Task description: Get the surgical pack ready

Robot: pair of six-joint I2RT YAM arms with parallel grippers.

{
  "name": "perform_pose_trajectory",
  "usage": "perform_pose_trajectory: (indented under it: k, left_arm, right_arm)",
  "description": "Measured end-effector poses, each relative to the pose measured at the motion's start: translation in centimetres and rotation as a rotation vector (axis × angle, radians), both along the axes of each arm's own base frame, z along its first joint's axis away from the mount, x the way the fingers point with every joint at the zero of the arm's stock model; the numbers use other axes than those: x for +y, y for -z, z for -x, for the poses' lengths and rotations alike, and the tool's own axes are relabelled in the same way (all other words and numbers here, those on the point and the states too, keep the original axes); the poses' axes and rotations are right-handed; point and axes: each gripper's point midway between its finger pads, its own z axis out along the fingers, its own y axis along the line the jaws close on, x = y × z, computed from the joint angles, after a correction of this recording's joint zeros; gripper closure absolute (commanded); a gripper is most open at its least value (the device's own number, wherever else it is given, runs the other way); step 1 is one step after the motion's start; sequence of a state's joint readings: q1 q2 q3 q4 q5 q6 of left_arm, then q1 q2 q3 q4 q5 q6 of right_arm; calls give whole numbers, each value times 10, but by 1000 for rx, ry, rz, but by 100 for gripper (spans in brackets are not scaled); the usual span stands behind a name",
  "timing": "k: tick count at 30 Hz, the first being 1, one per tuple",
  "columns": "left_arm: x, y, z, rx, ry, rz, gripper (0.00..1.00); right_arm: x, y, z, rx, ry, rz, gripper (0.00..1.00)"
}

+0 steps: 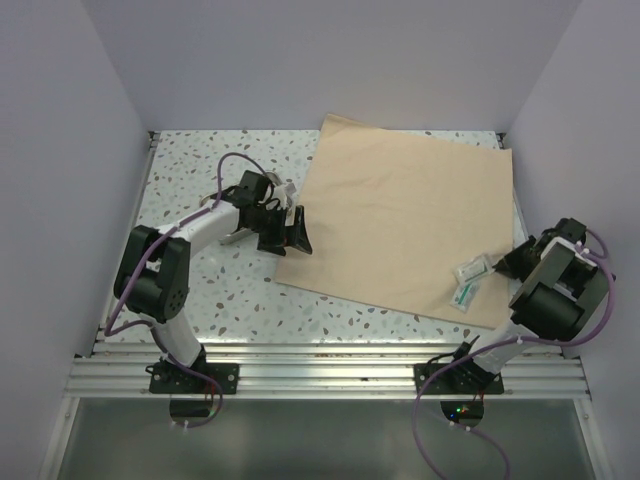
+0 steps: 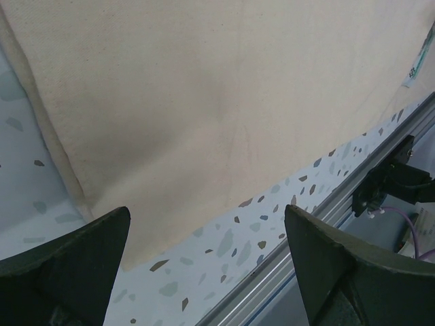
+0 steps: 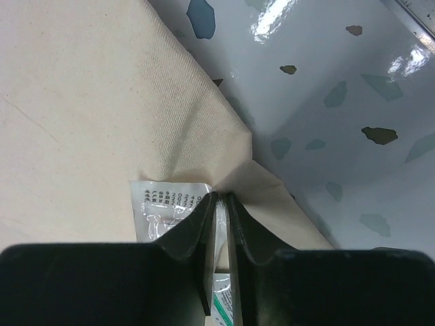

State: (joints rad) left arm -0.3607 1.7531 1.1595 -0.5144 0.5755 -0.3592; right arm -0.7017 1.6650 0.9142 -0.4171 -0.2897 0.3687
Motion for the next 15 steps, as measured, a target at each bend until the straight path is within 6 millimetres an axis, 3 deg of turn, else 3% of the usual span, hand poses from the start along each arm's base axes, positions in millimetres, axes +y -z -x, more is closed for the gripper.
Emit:
perform_pose_trajectory:
  k: [9,12,15]
  left_arm:
    - [-3,-2,2,12,4,20,0]
    - [-6,-5,3,25,-1,39,0]
    - [-11,-8,6,43,-5,78,1]
  right_arm:
    - [8,-8,1,-5,-9,-23,100]
    - [15,-19,-4,-10,-32,-20,100]
    - [30,-40,-23,-47,-100,4,100]
